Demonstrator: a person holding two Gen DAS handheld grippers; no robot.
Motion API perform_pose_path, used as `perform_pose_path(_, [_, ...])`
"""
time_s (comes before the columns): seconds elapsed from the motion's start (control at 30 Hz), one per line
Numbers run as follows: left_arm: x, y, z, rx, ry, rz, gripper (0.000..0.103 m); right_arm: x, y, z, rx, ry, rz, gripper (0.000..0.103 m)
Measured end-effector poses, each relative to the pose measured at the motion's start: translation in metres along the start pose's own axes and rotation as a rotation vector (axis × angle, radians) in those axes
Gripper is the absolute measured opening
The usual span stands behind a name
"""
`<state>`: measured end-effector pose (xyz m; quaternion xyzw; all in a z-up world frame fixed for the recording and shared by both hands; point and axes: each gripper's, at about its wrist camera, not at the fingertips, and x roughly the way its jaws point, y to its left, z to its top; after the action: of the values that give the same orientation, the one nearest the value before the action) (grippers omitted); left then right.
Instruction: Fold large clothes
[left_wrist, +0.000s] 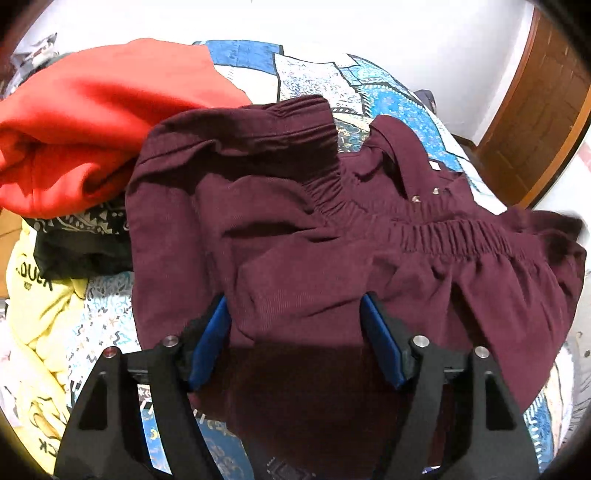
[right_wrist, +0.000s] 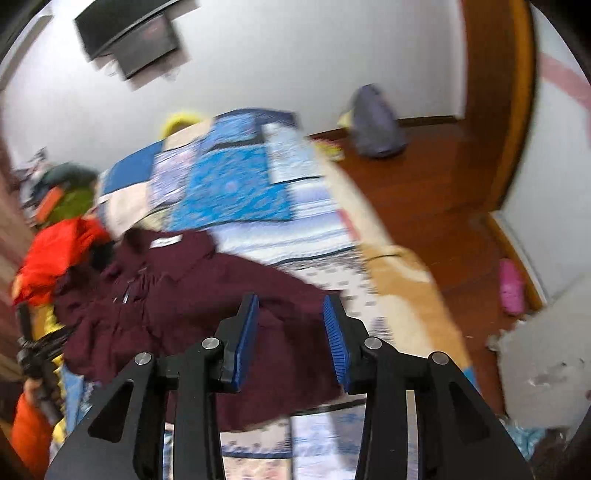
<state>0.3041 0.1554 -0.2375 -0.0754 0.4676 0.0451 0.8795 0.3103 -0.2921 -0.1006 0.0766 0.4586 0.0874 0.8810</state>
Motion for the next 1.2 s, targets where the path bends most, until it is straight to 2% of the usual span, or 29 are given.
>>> perform_pose_path(0.1, [0.005,-0.008,0.008,0.010,0.001,0.024,0.072,-0.006,0.007,-0.008,-0.049,0.003,-0.039,0.033])
perform_pose_path(0.23, [-0.006,-0.012,0.014,0.013,-0.005,0.049,0.072,-0.011,0.039,-0.018,-0.165,-0.017,-0.057,0.034])
perform_pose_path(0.3, [-0.019,-0.018,0.018,0.010,-0.040,0.034,0.072,-0.010,0.058,-0.020,-0.215,-0.031,-0.031,0.035])
perform_pose_path(0.4, [-0.041,-0.029,0.023,0.031,-0.102,-0.015,0.072,-0.005,0.086,-0.023,-0.265,-0.046,0.034,0.047])
perform_pose_path(0.5, [-0.049,-0.046,0.025,0.074,-0.110,-0.075,0.072,0.007,0.116,-0.028,-0.302,-0.044,0.100,0.049])
perform_pose_path(0.63, [-0.036,-0.064,0.020,0.119,-0.056,-0.157,0.072,0.040,0.146,-0.037,-0.312,0.038,0.177,0.049])
perform_pose_path(0.73, [-0.007,-0.070,0.013,0.127,0.016,-0.151,0.072,0.076,0.161,-0.050,-0.314,0.139,0.190,0.049])
perform_pose_path(0.8, [0.013,-0.069,0.008,0.108,0.053,-0.150,0.076,0.095,0.165,-0.061,-0.307,0.216,0.182,0.049])
perform_pose_path(0.87, [0.016,-0.071,0.001,0.124,0.018,-0.131,0.079,0.110,0.166,-0.073,-0.300,0.264,0.164,0.049])
perform_pose_path(0.93, [0.014,-0.080,-0.005,0.188,-0.015,-0.086,0.079,0.107,0.167,-0.079,-0.323,0.230,0.151,0.051])
perform_pose_path(1.0, [0.012,-0.082,-0.006,0.213,-0.029,-0.074,0.079,0.101,0.169,-0.077,-0.357,0.221,0.130,0.055])
perform_pose_path(1.1, [0.011,-0.075,-0.001,0.174,-0.005,-0.101,0.079,0.092,0.170,-0.073,-0.363,0.206,0.112,0.055])
perform_pose_path(1.2, [0.003,-0.067,0.003,0.126,-0.009,-0.104,0.079,0.077,0.172,-0.066,-0.365,0.157,0.111,0.055])
